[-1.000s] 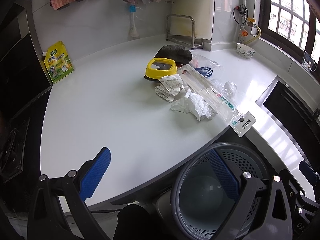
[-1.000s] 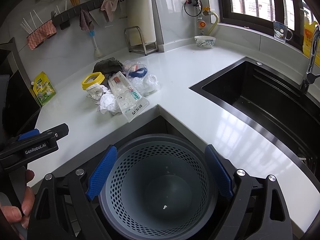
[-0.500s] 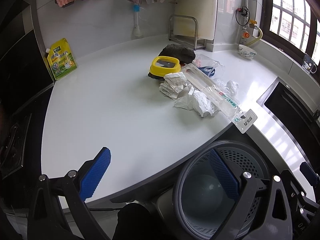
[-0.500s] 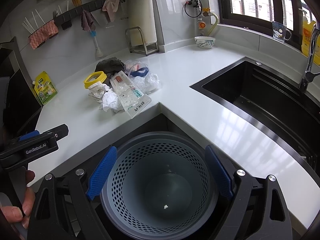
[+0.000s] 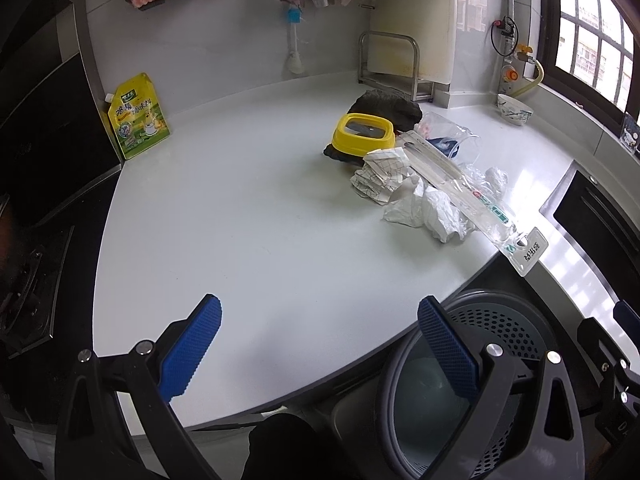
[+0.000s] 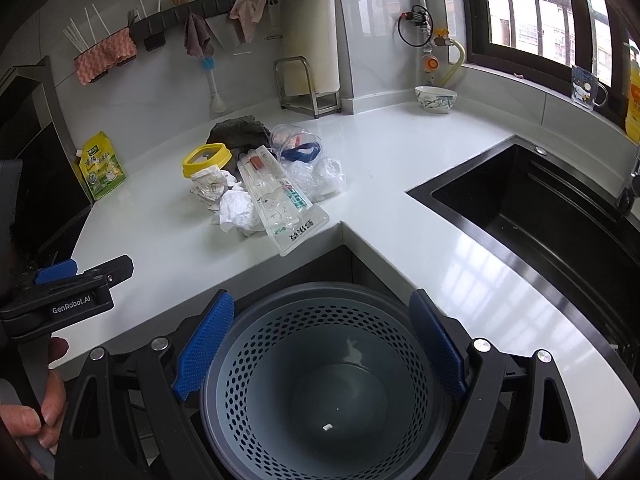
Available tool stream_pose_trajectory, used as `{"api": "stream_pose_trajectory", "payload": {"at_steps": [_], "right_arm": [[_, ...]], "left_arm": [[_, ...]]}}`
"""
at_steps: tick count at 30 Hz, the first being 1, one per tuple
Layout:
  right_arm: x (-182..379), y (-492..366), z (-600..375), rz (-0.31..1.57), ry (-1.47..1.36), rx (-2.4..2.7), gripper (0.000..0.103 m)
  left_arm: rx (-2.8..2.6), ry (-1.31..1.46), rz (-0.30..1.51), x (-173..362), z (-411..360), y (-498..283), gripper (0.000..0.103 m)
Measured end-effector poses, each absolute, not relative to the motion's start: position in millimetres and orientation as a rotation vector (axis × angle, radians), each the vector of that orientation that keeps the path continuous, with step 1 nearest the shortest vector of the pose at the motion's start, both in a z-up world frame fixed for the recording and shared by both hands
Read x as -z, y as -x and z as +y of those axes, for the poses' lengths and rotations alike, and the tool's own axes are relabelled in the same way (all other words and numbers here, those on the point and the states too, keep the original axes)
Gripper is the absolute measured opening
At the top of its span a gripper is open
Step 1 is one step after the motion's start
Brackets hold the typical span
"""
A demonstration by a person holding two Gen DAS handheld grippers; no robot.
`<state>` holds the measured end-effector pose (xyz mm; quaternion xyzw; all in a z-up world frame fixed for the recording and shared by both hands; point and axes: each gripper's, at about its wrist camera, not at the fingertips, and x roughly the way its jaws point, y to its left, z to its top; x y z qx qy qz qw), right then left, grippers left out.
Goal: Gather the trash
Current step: 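Reach the right gripper to the clear toothbrush pack and grasp it, then lift the toothbrush pack with the right gripper while the left gripper grasps the yellow lid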
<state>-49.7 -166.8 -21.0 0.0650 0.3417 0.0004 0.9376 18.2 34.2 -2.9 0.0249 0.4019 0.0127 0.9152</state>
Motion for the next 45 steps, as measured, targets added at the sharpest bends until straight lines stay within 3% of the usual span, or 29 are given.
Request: {"api": "stream_pose_trajectory", "payload": {"at_steps": [15, 32, 34, 36, 45], "right_arm": [[26.9, -61.5, -156.0, 0.84, 0.033, -0.093, 0.085], [64.9, -124.9, -131.3, 1.017, 0.214, -0.127, 0.084], [65.5, -125.5, -131.5, 1.019, 0.213, -0.133, 0.08], [67.1, -128.2, -132.3, 1.037, 0.2, -0.149, 0.057], [60.4, -119.9, -142.0, 1.004, 0.107, -0.171, 0.052]], "left_arm": [[0.003, -0.019, 0.865, 14.3, 34.4, -53.3, 0.097], [0.002, 0.009, 0.892, 22.9, 43.0, -65.0, 0.097], [-0.001, 0.01, 0.89, 22.7, 43.6, -65.8, 0.097], [-0.003, 0.01, 0.889, 22.5, 43.3, -67.0, 0.097], [0.0, 0.001, 0.888, 21.9, 39.9, -67.4, 0.097]]}}
